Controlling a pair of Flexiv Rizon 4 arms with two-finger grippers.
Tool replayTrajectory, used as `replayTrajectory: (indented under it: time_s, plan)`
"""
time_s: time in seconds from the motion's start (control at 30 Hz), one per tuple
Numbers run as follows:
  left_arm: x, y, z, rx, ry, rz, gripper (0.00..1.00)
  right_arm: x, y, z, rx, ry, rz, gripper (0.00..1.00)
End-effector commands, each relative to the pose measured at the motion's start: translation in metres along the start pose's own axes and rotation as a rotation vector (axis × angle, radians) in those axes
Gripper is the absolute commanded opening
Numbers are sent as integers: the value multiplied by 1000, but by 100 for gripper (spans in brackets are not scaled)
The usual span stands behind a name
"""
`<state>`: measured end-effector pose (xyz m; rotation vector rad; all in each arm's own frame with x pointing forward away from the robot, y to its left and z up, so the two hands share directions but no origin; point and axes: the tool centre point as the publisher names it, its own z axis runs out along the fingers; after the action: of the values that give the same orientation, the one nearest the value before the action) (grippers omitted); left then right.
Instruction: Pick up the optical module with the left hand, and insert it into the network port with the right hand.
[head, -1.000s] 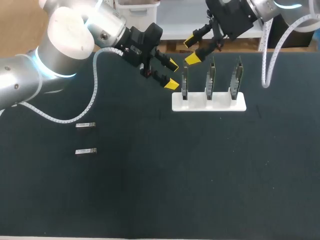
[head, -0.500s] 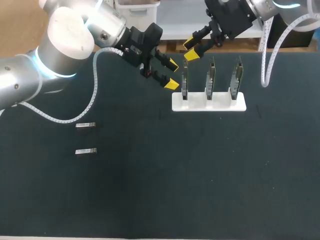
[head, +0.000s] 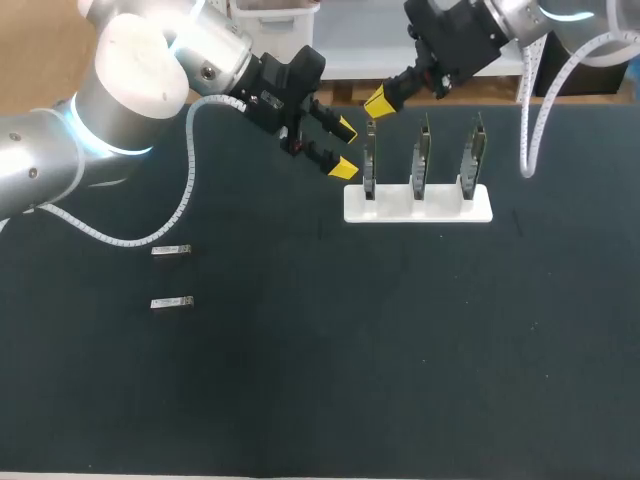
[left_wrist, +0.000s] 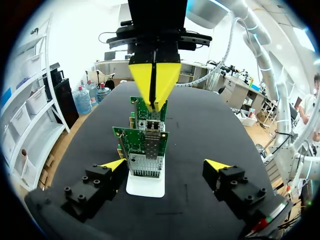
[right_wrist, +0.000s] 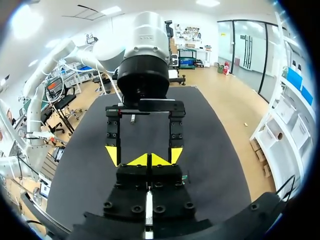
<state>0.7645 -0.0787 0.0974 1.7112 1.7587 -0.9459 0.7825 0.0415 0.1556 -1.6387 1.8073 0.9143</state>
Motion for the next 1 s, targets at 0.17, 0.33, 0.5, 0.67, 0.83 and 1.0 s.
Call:
replayTrajectory:
  time_s: [0.17,0.33,0.5,0.67,0.83,1.0]
  plan:
    - [0,0,0,-1,3,-1,100,4,-3,5,-10,10,13,0]
    - [0,0,0,-1,3,-1,100,6,-4,8,-12,15,22,0]
    - [0,0,0,-1,3,-1,100,8,-5,11,-13,17,30,0]
    - [0,0,0,-1,3,-1,100,10,-6,13,-17,25,38,0]
    - [0,0,0,-1,3,-1,100,13,-5,14,-20,30,46,0]
    - [0,0,0,-1,3,-1,100,17,-5,15,-22,34,53,0]
